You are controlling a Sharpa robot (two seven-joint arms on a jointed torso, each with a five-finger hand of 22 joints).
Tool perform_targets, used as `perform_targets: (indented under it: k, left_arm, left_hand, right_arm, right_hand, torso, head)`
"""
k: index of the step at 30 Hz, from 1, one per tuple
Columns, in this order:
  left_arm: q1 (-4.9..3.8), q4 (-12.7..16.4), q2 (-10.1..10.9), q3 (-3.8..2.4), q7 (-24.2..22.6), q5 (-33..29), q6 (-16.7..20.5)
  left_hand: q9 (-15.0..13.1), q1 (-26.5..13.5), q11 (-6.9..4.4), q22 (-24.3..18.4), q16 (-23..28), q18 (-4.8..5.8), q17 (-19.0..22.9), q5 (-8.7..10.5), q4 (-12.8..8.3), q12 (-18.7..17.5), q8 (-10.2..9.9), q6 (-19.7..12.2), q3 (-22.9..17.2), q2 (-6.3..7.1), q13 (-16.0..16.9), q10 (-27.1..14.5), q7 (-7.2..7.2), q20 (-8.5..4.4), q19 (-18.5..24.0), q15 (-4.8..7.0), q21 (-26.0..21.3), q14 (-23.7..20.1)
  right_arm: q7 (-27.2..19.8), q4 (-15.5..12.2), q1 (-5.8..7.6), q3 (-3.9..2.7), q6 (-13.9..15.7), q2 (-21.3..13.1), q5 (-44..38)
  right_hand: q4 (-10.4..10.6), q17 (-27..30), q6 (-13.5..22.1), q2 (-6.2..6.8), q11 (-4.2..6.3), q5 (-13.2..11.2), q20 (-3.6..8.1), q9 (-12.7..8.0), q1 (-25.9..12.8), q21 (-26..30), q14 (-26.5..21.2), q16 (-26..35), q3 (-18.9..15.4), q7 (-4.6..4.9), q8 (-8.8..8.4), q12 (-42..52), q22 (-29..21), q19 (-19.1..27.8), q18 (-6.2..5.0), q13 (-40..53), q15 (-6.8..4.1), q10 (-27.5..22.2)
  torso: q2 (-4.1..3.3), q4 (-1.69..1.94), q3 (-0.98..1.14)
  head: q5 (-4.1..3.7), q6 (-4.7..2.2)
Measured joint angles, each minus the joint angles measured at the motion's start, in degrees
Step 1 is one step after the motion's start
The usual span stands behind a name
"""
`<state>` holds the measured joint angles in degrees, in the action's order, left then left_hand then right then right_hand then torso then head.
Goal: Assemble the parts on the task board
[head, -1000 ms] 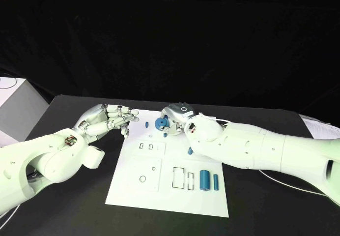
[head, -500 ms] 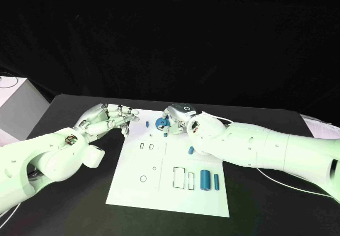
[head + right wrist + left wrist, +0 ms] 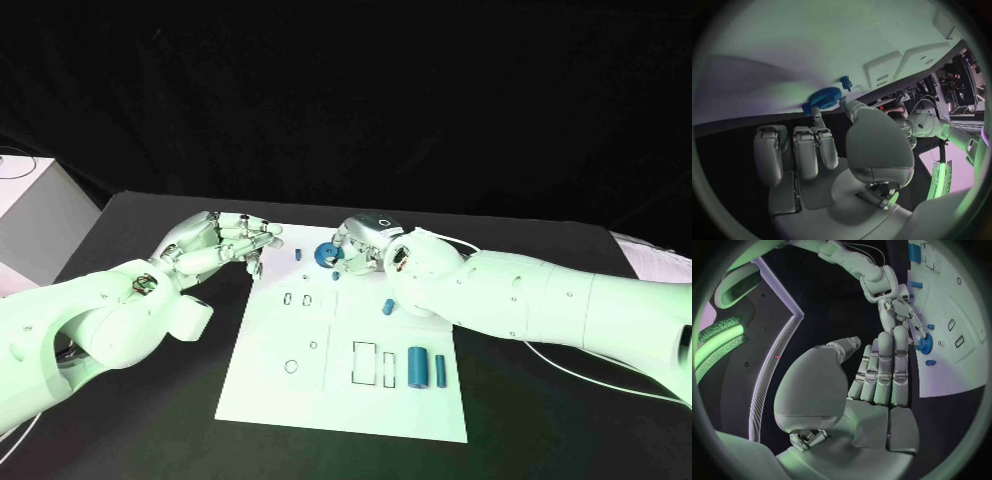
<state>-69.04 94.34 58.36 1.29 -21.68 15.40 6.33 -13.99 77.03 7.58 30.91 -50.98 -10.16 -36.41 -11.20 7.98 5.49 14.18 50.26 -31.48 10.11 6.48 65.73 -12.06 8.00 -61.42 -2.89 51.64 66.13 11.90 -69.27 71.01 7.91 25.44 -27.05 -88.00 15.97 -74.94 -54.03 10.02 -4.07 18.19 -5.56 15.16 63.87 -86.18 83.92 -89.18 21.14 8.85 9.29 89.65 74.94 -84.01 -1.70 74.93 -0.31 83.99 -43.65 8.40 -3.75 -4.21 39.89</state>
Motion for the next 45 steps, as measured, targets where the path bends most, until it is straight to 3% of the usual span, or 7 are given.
perform_targets:
  k: [9,14,20,25,32,41,45]
  left_arm:
    - [0.0,-0.1,0.0,-0.01,0.0,0.4,0.0]
    - [0.0,-0.2,0.1,-0.01,0.0,0.5,0.0]
    - [0.01,-0.5,0.3,-0.01,0.0,0.5,0.0]
    - [0.01,-0.9,0.4,-0.01,-0.1,0.3,0.0]
    - [0.01,-1.2,0.3,0.0,-0.2,0.1,0.0]
    - [0.01,-1.3,0.1,0.0,-0.3,-0.3,0.0]
    - [0.02,-1.4,-0.1,0.0,-0.4,-0.4,0.0]
  left_hand:
    - [0.0,0.0,0.0,0.1,0.0,0.0,0.0,0.0,0.0,0.0,0.0,0.0,0.0,0.0,0.0,0.0,0.0,-0.21,0.2,0.21,0.0,-0.2]
    - [0.0,0.0,0.0,0.1,0.0,0.0,0.0,0.0,0.0,0.0,0.0,0.0,0.0,0.0,0.0,0.0,0.0,-0.21,0.2,0.21,0.0,-0.2]
    - [0.0,0.0,0.0,0.0,0.0,0.0,0.0,0.0,0.0,0.0,0.0,0.0,0.0,0.0,0.0,0.0,0.0,-0.02,0.4,0.21,0.2,-0.2]
    - [-0.1,0.0,0.0,0.1,0.0,0.01,0.4,0.0,-0.2,0.3,0.0,0.0,-0.2,0.0,0.1,-0.4,0.0,-0.01,1.0,0.0,0.2,-1.0]
    - [-0.2,0.0,0.0,0.1,0.5,0.0,0.7,0.0,-0.2,0.3,0.0,0.0,-0.2,0.0,0.1,-0.4,0.01,0.2,1.6,-0.01,0.2,-1.5]
    - [-0.2,0.0,0.0,0.1,0.5,0.0,0.8,0.0,-0.2,0.3,0.0,0.0,-0.2,0.0,0.1,-0.4,0.01,0.2,1.6,-0.01,0.2,-1.5]
    - [-0.2,0.0,0.0,0.1,0.5,0.0,0.8,0.0,-0.2,0.3,0.0,0.0,-0.2,0.0,0.1,-0.4,0.01,0.2,1.6,-0.19,0.2,-1.7]
  right_arm:
    - [-0.2,-2.0,-0.14,0.06,0.4,-1.7,0.6]
    - [-1.1,-4.3,-0.2,0.02,2.8,-3.8,1.2]
    - [-4.0,-9.1,0.24,-0.62,8.2,-9.2,4.3]
    - [-8.2,-13.5,1.52,-0.94,10.2,-14.9,11.0]
    - [-14.2,-16.0,2.31,-1.23,9.1,-22.1,20.3]
    - [-17.9,-14.4,1.19,-1.27,4.2,-26.8,23.0]
    - [-18.2,-13.1,0.21,-1.22,2.3,-27.2,22.2]
  right_hand:
    - [0.1,0.0,0.0,0.0,0.0,0.1,0.0,0.0,0.0,0.0,0.0,-0.2,0.1,-0.02,0.01,0.0,0.0,0.0,0.0,0.0,0.0,0.0]
    - [-0.4,0.0,0.0,-0.15,0.0,2.2,0.0,0.0,0.2,0.0,0.0,-0.2,1.1,-0.02,0.01,0.0,0.0,0.0,0.0,0.0,0.0,0.0]
    - [-1.3,0.0,0.0,0.64,0.0,3.0,0.0,-0.1,1.6,0.0,0.0,-0.2,2.2,-0.02,-0.34,0.0,0.0,0.0,0.0,0.0,0.0,0.0]
    - [-2.8,0.0,0.2,1.56,0.0,0.6,0.0,-0.2,3.8,1.2,0.0,-0.2,3.3,0.16,-0.78,-0.3,0.0,0.0,0.0,0.0,0.0,0.0]
    - [-6.5,0.0,0.2,3.1,0.0,-3.3,0.01,-0.2,7.3,2.4,0.2,-0.2,3.6,0.16,-1.12,-1.0,0.0,0.0,0.0,0.0,0.2,0.0]
    - [-8.7,0.0,0.4,4.24,-0.36,-2.8,-0.02,-0.2,9.5,3.0,0.0,-0.2,2.9,0.36,-1.36,-1.7,0.0,0.0,-0.01,0.0,0.39,0.0]
    - [-9.5,0.0,2.1,4.71,-0.78,-2.8,-0.41,-0.7,10.0,3.8,0.2,-0.2,1.0,1.18,-2.7,-2.8,0.0,0.0,-0.01,0.0,0.64,0.0]
  torso:
    - [0.01,-0.02,0.02]
    - [0.02,-0.07,0.02]
    - [0.09,-0.33,0.09]
    - [0.2,-0.81,0.28]
    - [0.33,-1.51,0.66]
    - [0.31,-2.29,1.09]
    - [0.16,-2.46,1.29]
  head:
    - [-0.03,-0.08]
    - [0.06,-0.23]
    - [0.23,-0.6]
    - [0.35,-0.9]
    - [0.41,-1.21]
    - [-0.34,-1.44]
    - [-0.77,-1.47]
